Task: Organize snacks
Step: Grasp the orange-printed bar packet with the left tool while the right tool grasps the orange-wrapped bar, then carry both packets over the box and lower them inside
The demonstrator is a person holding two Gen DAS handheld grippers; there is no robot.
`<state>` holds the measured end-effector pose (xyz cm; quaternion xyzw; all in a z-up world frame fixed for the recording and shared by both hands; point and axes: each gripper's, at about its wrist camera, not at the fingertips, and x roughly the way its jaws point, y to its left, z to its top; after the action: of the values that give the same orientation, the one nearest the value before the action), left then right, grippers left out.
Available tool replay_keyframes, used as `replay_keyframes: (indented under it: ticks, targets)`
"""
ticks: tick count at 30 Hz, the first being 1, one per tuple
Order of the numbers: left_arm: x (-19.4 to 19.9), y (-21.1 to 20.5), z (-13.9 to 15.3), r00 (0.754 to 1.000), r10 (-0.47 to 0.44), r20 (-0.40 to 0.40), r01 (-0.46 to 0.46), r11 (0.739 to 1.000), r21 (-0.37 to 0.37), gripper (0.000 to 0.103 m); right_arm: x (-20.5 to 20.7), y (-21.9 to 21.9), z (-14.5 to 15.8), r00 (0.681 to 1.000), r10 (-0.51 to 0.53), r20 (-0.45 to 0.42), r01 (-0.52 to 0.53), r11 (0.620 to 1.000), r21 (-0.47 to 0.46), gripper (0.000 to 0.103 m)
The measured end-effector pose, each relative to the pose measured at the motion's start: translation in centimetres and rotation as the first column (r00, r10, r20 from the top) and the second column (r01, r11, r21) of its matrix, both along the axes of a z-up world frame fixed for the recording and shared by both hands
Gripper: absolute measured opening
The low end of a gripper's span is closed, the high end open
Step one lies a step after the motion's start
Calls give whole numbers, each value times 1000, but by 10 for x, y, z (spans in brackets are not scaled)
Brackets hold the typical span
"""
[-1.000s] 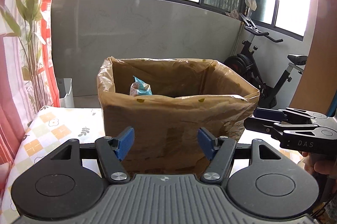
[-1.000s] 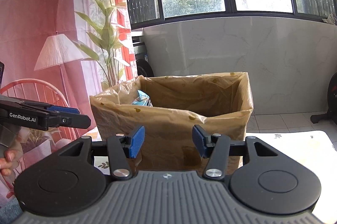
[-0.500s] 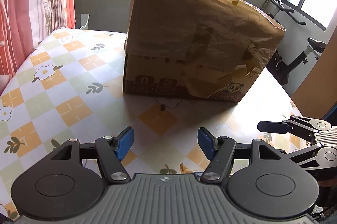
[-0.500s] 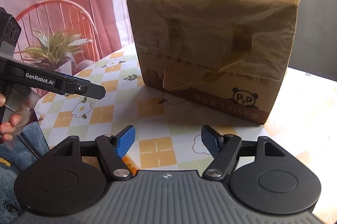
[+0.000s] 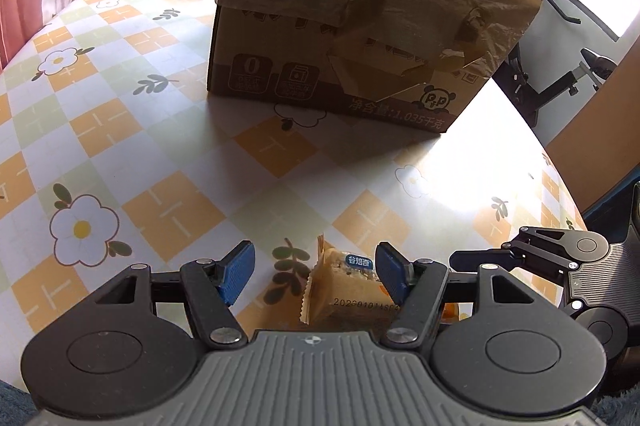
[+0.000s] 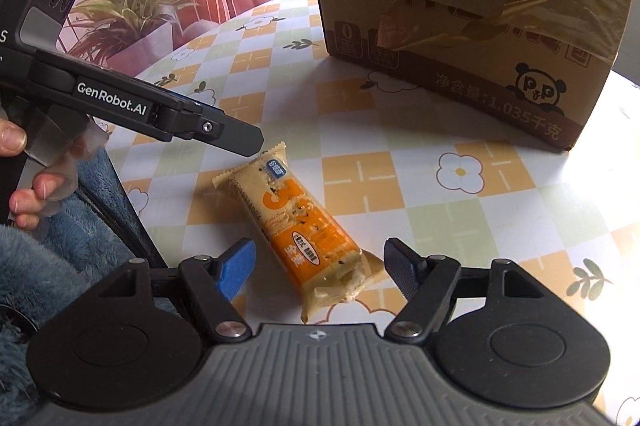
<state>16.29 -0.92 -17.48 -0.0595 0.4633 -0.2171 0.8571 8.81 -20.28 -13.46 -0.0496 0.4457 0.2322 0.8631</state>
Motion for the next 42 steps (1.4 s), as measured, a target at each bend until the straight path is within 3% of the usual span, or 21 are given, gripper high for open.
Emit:
replay_keyframes:
  ticks: [6,12,15,19,27,35,42]
  targets:
    - [1,-5,-18,998,-18,-66,17,999,-28,69,-1,-10,-3,999,-50,-9,50,999,-6,74]
    - [0,-14,-26,995,-56,-79,52,998,-43,69,1,-18,-2,995,-97,-6,97,995,0,74]
    - [1,-14,-27,995,-58,-81,54,997,-52,68,0,-18,-2,995,-96,-7,96,995,9,71]
    - [1,-13,-28,993,-76,-88,69,994,-83,60,0,-16,-2,997,-67,-29,68,997,47,55]
    - [2,-12,-30,992,-84,-94,75,992,-100,58,4,-15,-6,996,-68,-52,72,995,64,55]
    - [2,-12,-24,992,-93,-80,85,992,-92,56,5,-14,-2,997,-71,-34,74,994,77,54]
    - [9,-14,-7,996,-89,-18,87,992,-93,56,10,-16,12,996,-81,24,79,993,86,54]
